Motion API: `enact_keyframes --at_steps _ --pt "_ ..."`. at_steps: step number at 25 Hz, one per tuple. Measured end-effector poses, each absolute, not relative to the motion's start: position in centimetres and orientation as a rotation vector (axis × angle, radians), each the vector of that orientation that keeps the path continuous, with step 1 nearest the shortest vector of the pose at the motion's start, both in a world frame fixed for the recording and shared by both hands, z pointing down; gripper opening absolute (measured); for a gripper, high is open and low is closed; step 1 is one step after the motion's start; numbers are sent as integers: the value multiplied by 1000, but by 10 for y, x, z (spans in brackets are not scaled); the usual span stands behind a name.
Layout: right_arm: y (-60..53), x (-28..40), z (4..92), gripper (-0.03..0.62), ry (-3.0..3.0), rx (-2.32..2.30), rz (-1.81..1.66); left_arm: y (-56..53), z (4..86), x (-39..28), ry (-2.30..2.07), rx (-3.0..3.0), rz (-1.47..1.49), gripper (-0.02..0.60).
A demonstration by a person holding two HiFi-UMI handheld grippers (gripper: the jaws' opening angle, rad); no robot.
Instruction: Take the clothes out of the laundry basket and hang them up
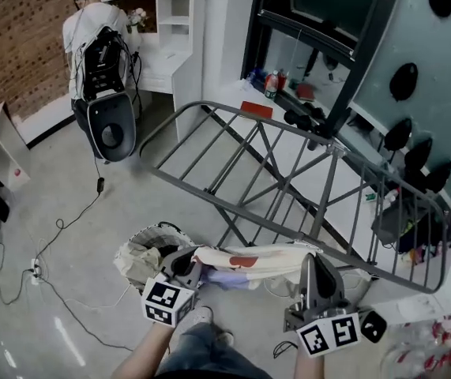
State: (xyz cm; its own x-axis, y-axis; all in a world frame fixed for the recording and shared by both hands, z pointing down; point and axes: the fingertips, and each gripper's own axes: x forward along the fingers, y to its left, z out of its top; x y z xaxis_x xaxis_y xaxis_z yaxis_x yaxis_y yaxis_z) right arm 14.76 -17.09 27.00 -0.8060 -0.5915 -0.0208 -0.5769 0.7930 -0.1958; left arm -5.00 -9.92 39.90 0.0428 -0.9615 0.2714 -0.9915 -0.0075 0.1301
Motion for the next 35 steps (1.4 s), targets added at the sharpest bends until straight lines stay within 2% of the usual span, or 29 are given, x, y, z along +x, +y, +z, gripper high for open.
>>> enact_keyframes --at_steps 9,20,24,35 --pt "-182 265 242 8 2637 -1358 -183 -159 299 34 -1826 2447 108 25" --pt "-168 417 219 8 2295 -1881 -67 -228 281 198 -1299 2752 126 25" --pt "-164 435 222 8 2216 -1988 -50 -243 282 225 -1190 2792 137 25" --pt "-192 432 229 8 2139 -2125 9 -287 285 239 -1122 2797 113 25"
